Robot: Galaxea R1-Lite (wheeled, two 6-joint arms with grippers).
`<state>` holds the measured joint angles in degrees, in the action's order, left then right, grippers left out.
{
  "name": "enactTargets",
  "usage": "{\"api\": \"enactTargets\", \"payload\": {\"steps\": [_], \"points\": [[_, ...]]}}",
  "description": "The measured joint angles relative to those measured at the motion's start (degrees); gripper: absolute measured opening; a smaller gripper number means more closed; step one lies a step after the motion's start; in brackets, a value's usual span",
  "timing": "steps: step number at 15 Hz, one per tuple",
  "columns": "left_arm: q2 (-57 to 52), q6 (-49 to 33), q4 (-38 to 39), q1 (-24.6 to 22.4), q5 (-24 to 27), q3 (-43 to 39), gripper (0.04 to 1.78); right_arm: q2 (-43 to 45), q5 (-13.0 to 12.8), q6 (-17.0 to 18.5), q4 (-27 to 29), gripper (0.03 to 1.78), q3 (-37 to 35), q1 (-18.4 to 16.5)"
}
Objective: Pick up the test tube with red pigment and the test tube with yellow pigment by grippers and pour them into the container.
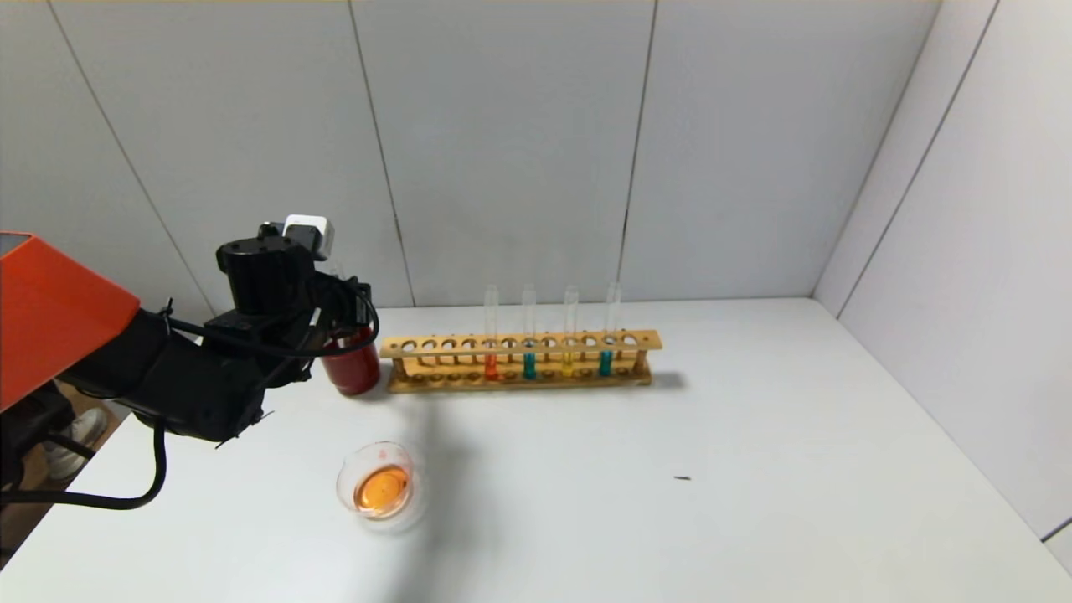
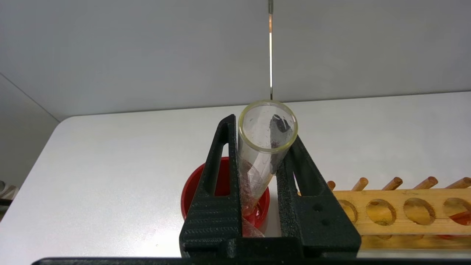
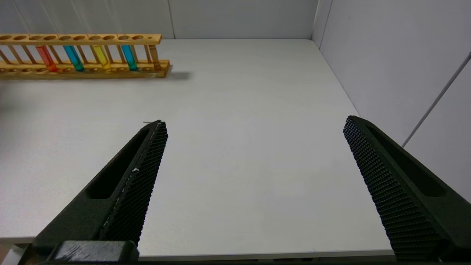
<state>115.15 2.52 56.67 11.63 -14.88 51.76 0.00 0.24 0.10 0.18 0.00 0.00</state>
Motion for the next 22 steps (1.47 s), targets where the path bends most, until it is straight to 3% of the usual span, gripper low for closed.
{"api": "enactTargets", "payload": {"steps": [4, 6, 11, 14, 16, 22], "points": [[1.2, 0.0, 0.0, 0.0, 0.1, 0.2, 0.37, 0.0, 0.0, 0.0, 0.0, 1.75, 0.0, 0.0], [1.6, 0.0, 0.1, 0.0, 0.0, 0.3, 0.52, 0.0, 0.0, 0.0, 0.0, 1.75, 0.0, 0.0], [1.8, 0.2, 0.0, -0.1, -0.1, 0.3, 1.3, 0.0, 0.0, 0.0, 0.0, 1.75, 0.0, 0.0], [1.6, 0.3, 0.0, 0.0, -0.1, 0.4, 1.63, 0.0, 0.0, 0.0, 0.0, 1.75, 0.0, 0.0], [0.8, 0.5, -0.4, 0.0, -0.1, 1.2, 1.73, 0.0, 0.0, 0.0, 0.0, 1.75, 0.0, 0.0], [-12.8, 5.3, -2.6, 0.8, -1.5, -1.9, 1.74, 0.0, 0.0, 0.0, 0.0, 1.75, 0.0, 0.0]]}}
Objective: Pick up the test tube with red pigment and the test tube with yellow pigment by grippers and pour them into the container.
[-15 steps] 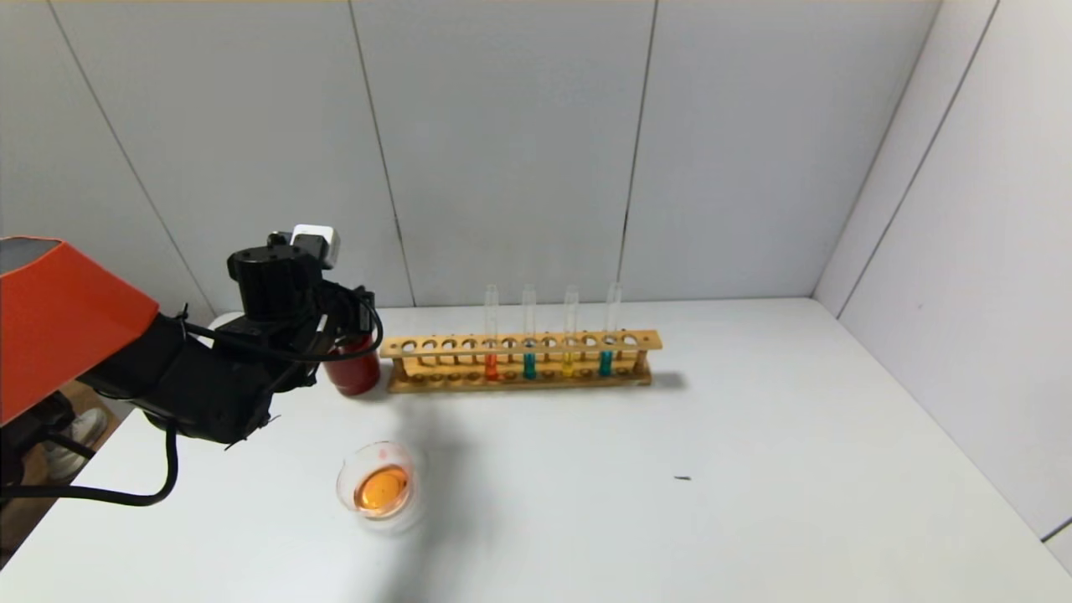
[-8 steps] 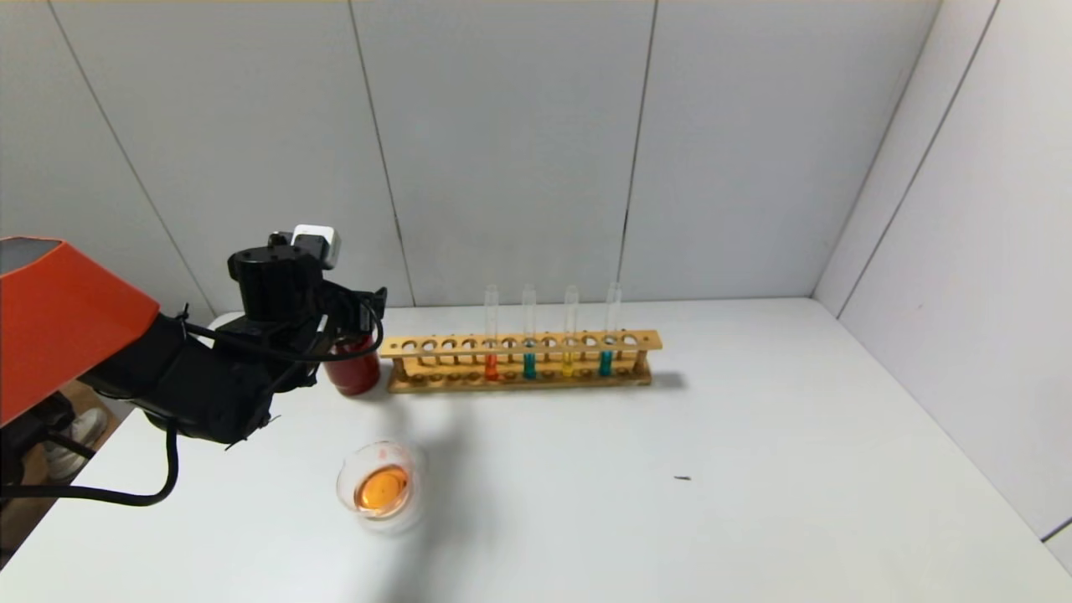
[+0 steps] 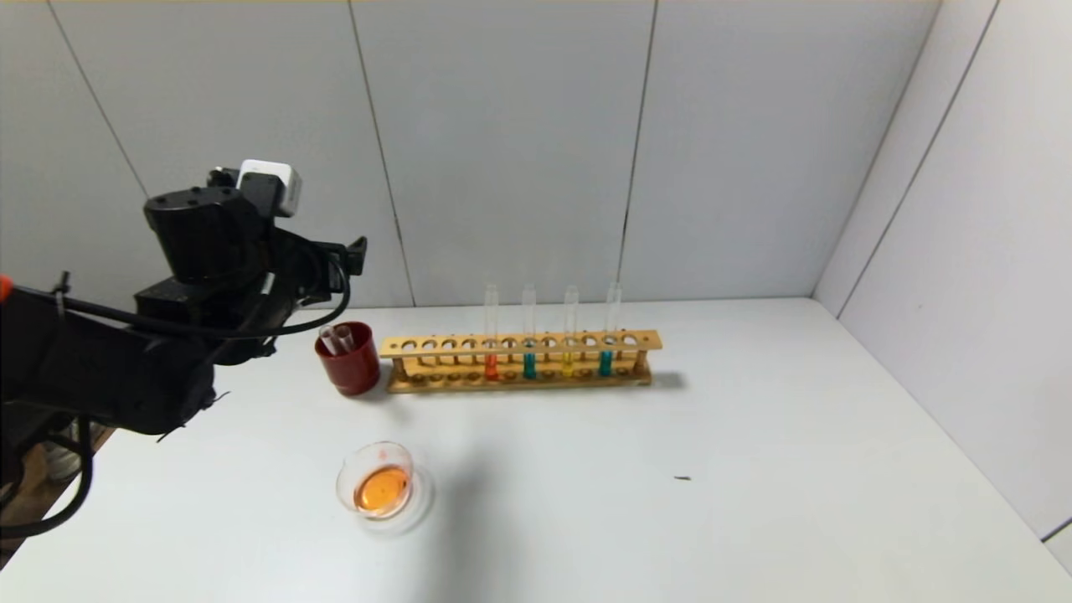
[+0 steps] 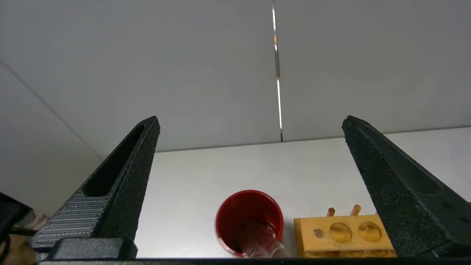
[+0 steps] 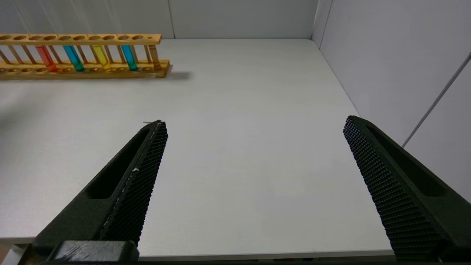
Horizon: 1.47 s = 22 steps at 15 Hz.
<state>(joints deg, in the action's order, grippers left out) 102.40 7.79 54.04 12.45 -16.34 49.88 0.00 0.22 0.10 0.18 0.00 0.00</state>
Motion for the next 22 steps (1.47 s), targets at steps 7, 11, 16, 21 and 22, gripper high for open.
{"api": "enactTargets", "payload": {"steps": [7, 11, 16, 21, 22], "points": [[-42.4, 4.7, -7.5, 0.8, 0.1, -25.7, 1.74, 0.0, 0.0, 0.0, 0.0, 1.75, 0.0, 0.0], [-65.9, 5.8, -19.4, -6.6, 1.2, -33.9, 1.74, 0.0, 0.0, 0.0, 0.0, 1.75, 0.0, 0.0], [-85.9, 3.2, -27.5, -13.3, 9.5, -39.1, 1.74, 0.0, 0.0, 0.0, 0.0, 1.75, 0.0, 0.0], [-95.3, 1.6, -29.2, -13.3, 15.5, -45.0, 1.74, 0.0, 0.0, 0.0, 0.0, 1.75, 0.0, 0.0], [-97.3, 1.6, -30.0, -13.3, 15.7, -47.1, 1.74, 0.0, 0.0, 0.0, 0.0, 1.75, 0.0, 0.0]]}}
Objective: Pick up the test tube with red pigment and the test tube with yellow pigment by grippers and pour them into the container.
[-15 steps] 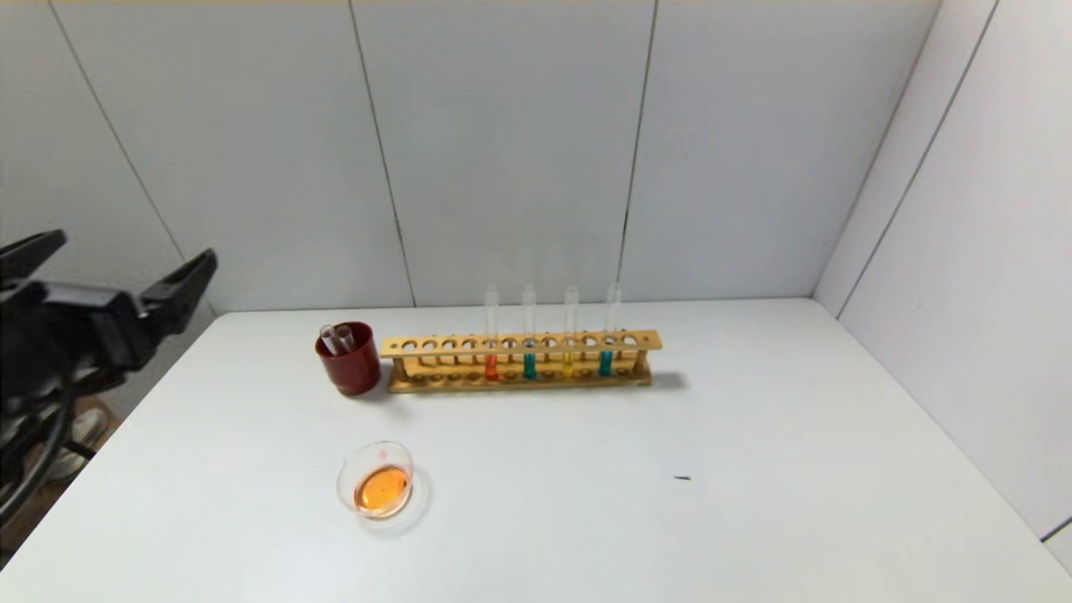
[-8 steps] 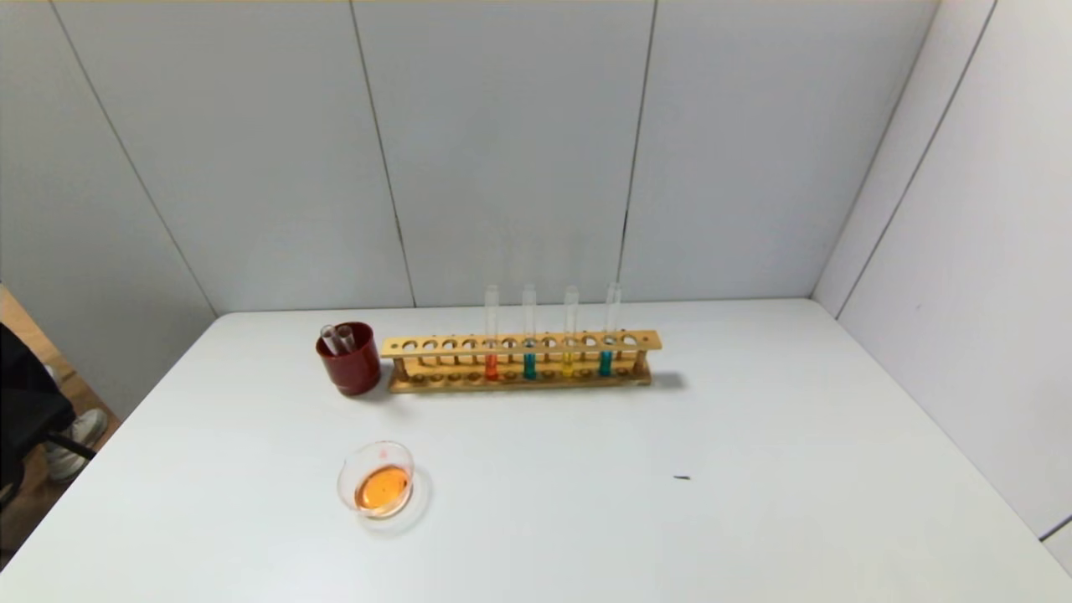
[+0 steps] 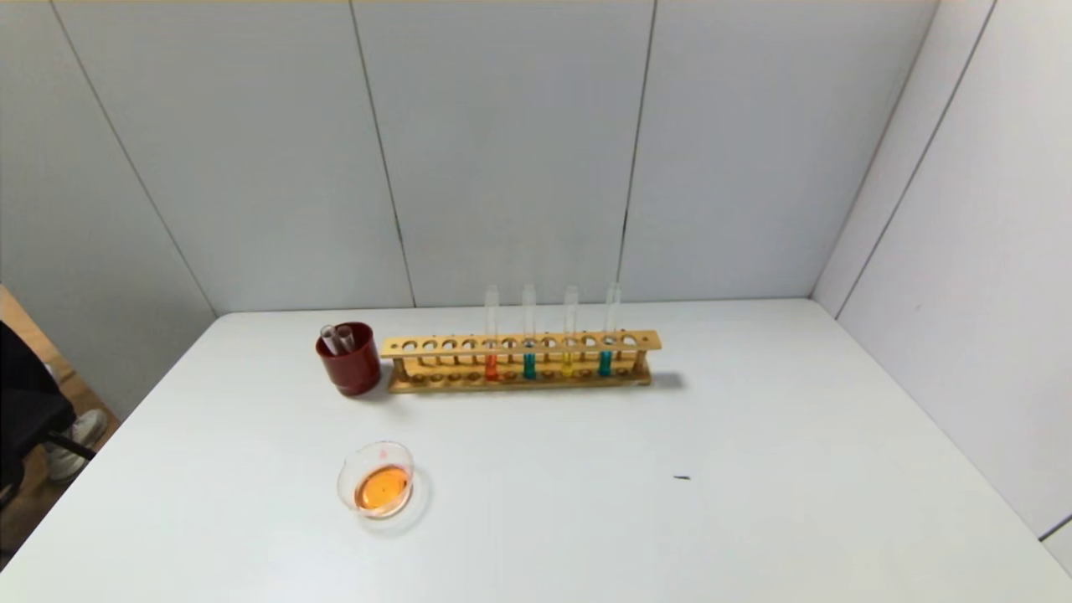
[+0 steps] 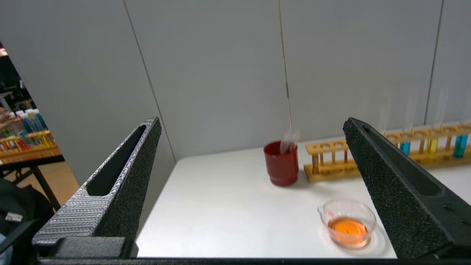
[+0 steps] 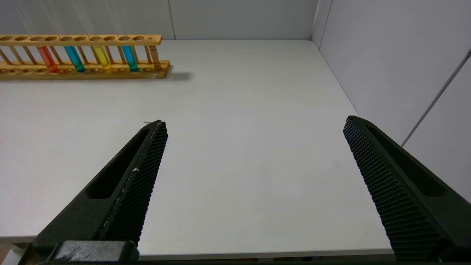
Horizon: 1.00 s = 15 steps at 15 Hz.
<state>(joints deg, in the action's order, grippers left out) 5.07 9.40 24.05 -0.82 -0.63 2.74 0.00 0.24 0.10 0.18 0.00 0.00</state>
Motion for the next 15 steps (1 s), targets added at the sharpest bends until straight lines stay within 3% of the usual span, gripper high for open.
{"api": "enactTargets", "payload": {"steps": [4, 7, 15], "points": [[-4.3, -0.1, -12.9, 0.4, 0.1, -2.5, 1.74, 0.0, 0.0, 0.0, 0.0, 1.75, 0.0, 0.0], [-5.0, -0.8, -24.3, 0.5, 3.0, -2.7, 1.74, 0.0, 0.0, 0.0, 0.0, 1.75, 0.0, 0.0], [-5.2, -1.7, -25.4, 0.5, 3.4, -2.6, 1.74, 0.0, 0.0, 0.1, 0.0, 1.75, 0.0, 0.0]]}}
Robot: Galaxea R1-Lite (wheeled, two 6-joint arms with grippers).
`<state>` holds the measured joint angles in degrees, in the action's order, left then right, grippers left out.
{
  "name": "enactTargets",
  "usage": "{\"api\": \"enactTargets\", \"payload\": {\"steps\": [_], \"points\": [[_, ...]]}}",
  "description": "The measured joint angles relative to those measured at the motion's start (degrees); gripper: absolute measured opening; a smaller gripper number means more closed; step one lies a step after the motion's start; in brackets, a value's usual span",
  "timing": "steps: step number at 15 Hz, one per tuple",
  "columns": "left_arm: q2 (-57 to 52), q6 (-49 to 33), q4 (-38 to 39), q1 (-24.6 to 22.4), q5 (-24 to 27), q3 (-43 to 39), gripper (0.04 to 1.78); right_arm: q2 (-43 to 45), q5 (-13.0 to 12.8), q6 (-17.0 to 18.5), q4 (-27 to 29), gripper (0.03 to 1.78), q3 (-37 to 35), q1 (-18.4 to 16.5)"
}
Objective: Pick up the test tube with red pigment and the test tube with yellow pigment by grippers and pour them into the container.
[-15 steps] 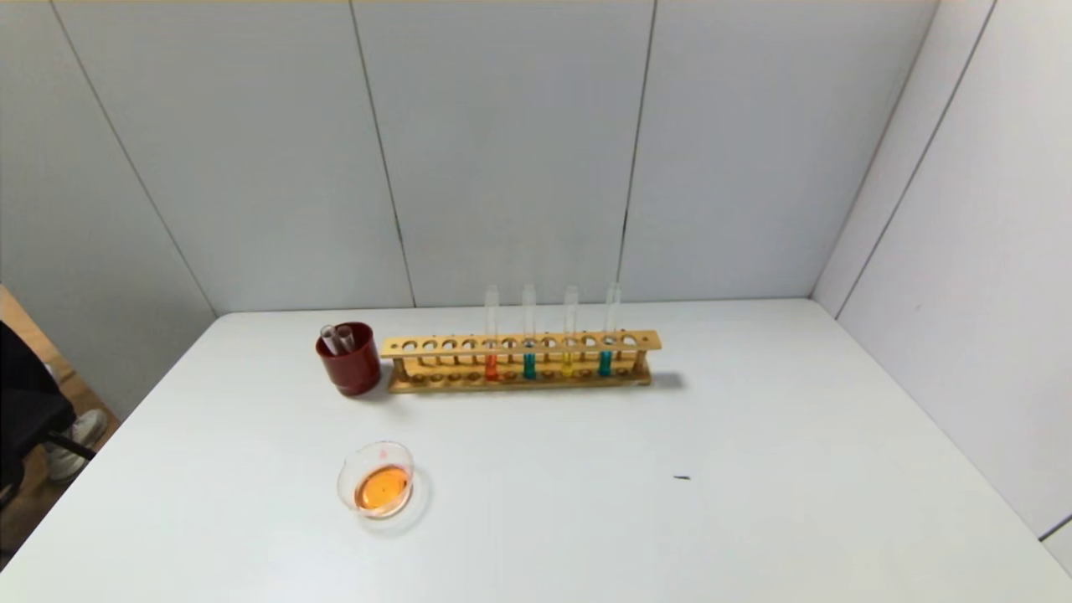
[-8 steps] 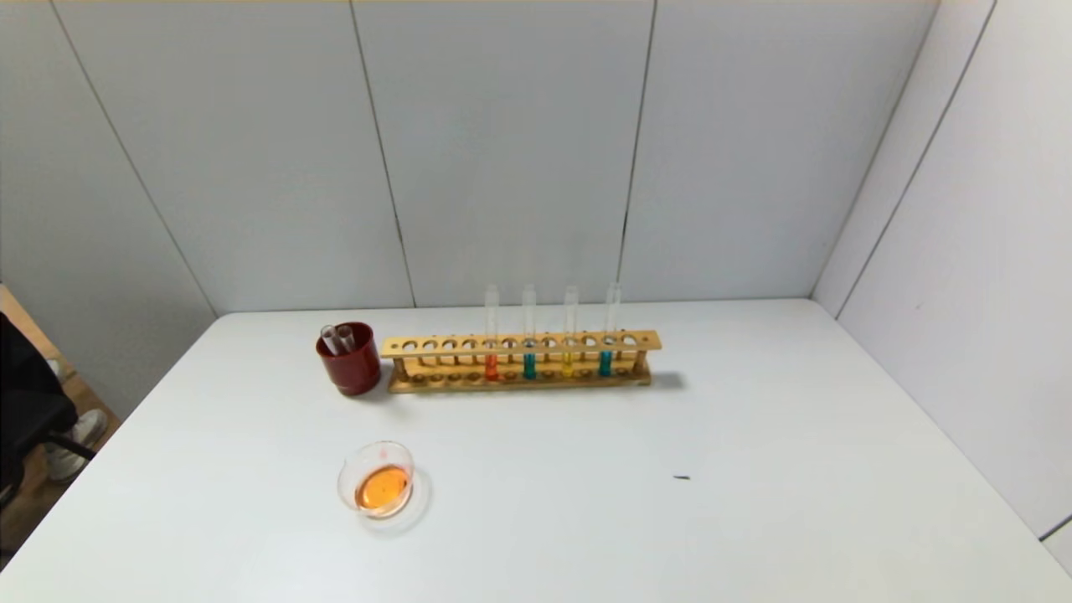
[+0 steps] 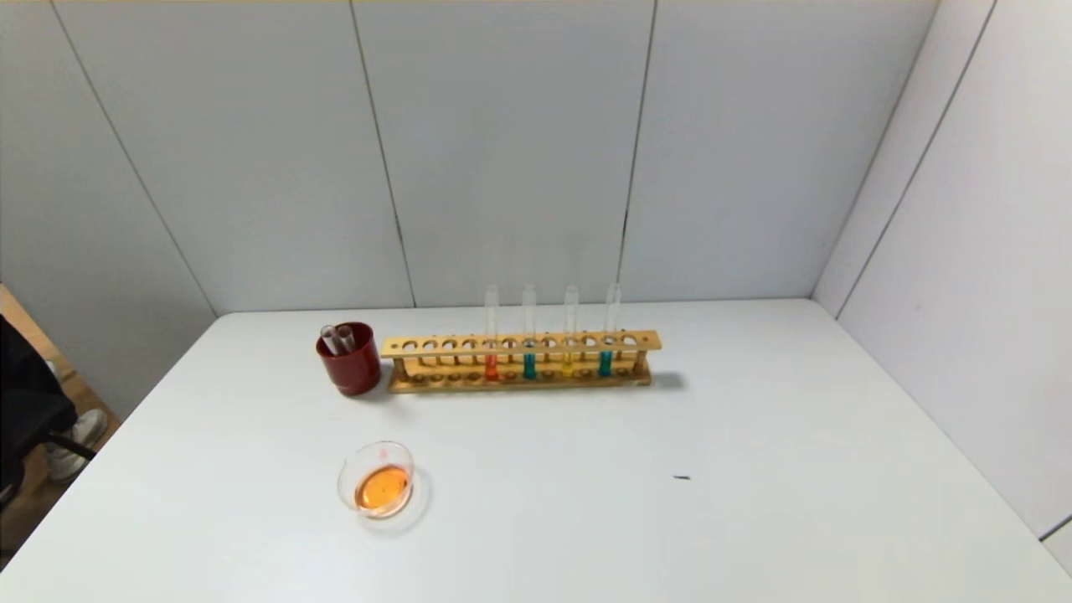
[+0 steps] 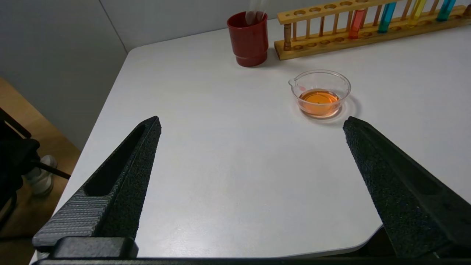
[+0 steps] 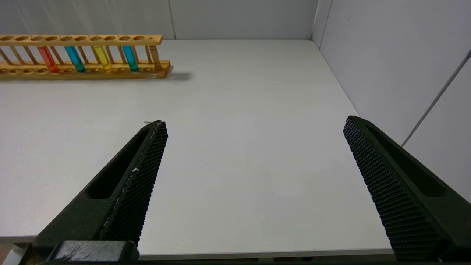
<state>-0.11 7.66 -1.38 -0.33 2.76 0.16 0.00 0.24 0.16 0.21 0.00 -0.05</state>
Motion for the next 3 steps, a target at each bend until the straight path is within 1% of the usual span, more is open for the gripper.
{"api": "enactTargets", "payload": {"steps": [3], "points": [[0.0, -0.3, -0.9, 0.0, 0.2, 0.4, 1.74, 0.0, 0.0, 0.1, 0.0, 1.75, 0.0, 0.0]]}}
